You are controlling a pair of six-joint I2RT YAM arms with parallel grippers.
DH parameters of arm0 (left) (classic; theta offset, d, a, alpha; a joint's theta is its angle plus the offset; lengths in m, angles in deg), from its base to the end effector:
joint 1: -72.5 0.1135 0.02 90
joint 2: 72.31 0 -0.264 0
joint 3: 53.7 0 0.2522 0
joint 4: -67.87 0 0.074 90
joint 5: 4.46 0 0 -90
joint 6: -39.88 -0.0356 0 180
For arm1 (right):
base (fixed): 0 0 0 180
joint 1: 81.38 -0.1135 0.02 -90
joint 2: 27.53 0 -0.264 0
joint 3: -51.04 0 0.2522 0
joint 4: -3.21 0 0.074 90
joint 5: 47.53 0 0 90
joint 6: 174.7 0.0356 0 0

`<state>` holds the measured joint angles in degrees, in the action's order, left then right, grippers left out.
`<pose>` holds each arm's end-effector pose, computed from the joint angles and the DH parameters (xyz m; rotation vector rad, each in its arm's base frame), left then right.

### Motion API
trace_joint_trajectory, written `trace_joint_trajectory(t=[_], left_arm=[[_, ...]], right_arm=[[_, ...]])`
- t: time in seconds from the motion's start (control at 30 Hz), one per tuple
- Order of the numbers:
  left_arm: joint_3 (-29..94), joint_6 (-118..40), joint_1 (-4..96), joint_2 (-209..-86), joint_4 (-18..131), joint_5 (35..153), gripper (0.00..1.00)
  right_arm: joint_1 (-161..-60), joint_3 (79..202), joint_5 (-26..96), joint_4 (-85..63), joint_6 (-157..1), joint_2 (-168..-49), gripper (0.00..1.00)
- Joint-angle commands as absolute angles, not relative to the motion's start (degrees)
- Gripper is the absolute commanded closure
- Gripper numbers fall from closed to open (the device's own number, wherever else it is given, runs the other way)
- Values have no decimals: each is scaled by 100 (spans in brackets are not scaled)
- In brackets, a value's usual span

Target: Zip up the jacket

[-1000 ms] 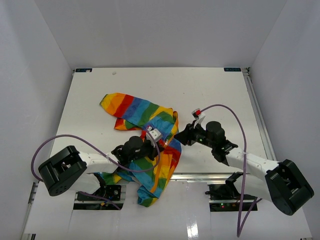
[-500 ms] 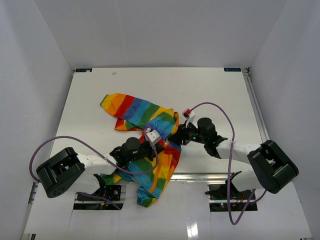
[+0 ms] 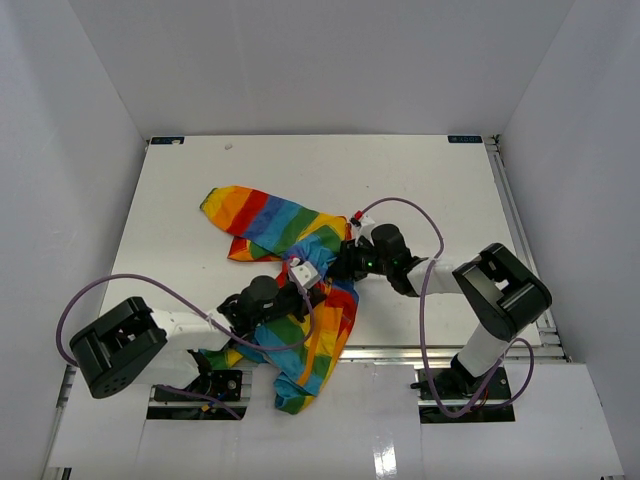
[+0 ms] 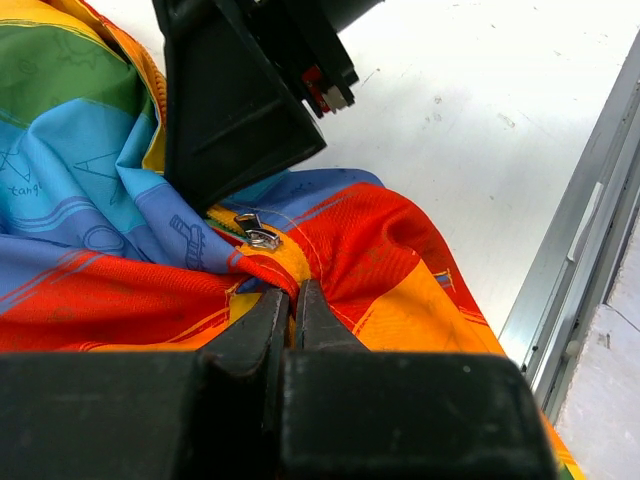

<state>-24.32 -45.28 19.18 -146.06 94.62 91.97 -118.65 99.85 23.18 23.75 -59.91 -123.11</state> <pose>0.1346 -0.1874 0.1575 0.8757 1.7492 -0.7910 0.2435 0.2001 0.1449 -0.4585 2.1074 1.0001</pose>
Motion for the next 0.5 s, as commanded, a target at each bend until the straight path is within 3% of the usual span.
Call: trace_joint_trajectory(t=[0.0,0.2,0.47], left_arm=[[-2504,-4614,1879,-14166,9789,9498,100],[-2782,-4660,1879,-13868,10181,9537,100],[-2631,-4651,1879,-13662,9719,9791,100]], right_arm=[[-11830,10401,3192,1717,-5963,-12328,53],[-11831,10734,3854,757,-5912,-12255,53],[-11830,10359,3022,908,-6278,-11952,54]])
